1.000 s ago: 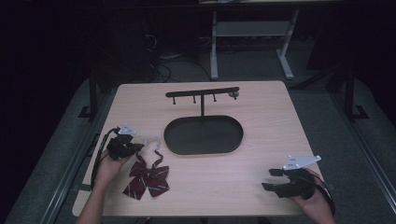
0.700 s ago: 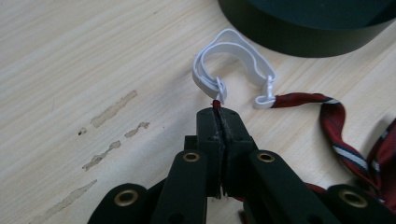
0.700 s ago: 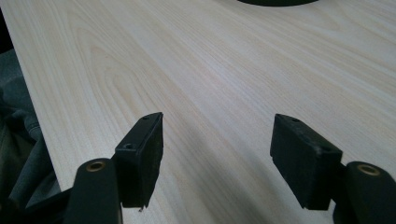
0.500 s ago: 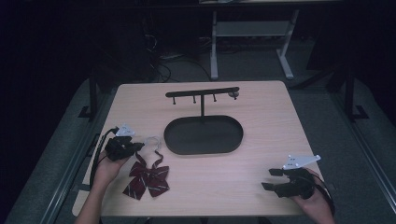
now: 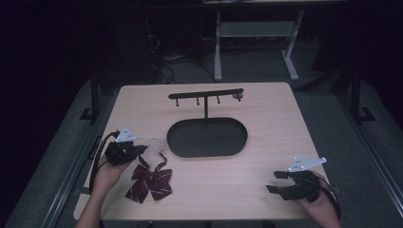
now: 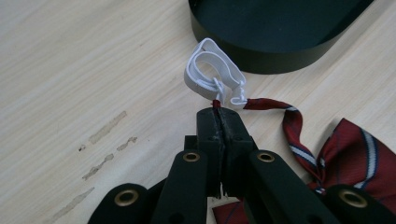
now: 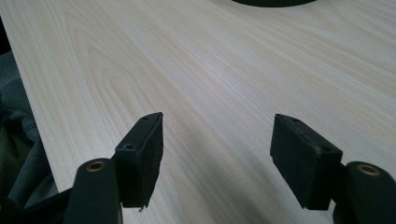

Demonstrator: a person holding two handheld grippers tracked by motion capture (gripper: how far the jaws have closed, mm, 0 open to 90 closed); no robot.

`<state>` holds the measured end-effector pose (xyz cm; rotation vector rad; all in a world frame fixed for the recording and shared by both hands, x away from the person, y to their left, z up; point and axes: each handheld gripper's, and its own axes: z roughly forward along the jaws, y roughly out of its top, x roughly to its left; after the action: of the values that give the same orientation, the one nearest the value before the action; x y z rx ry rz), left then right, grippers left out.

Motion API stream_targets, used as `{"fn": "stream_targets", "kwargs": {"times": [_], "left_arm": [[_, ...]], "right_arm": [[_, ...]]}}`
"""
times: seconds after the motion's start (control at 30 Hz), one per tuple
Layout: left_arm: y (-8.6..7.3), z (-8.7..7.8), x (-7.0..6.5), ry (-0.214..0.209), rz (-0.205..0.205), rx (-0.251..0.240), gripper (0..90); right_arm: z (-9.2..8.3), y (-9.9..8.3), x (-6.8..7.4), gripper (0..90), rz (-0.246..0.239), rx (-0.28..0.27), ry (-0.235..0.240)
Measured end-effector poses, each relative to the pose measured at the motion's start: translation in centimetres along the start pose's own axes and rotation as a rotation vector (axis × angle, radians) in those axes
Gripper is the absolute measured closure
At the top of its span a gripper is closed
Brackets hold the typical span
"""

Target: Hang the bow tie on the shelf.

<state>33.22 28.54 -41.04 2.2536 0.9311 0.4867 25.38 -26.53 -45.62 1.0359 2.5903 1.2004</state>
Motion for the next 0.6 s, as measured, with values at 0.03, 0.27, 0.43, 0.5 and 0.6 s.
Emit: {"fn": "stream_targets", "kwargs": {"times": [0.03, 0.27, 0.43, 0.5, 0.6], "left_arm": [[0.1, -0.2, -0.1, 0.000, 0.004, -0.004, 88.3], [0.5, -1.0, -0.5, 0.005, 0.031, -0.022, 88.3], [0.7, -1.3, -0.8, 0.004, 0.042, -0.035, 88.3], [0.8, -1.3, -0.8, 0.004, 0.046, -0.036, 88.3], [1.0, -1.6, -1.0, 0.000, 0.050, -0.048, 88.3]], "right_arm": [[0.0, 0.0, 0.0, 34.2, 0.004, 0.001, 0.000], [0.0, 0.0, 0.0, 34.1, 0.005, 0.001, -0.002], [-0.1, 0.0, 0.1, 34.2, 0.007, -0.002, -0.003], [-0.1, 0.0, 0.1, 34.1, 0.006, -0.002, -0.003], [-0.1, 0.0, 0.0, 34.2, 0.005, -0.002, -0.003]]}}
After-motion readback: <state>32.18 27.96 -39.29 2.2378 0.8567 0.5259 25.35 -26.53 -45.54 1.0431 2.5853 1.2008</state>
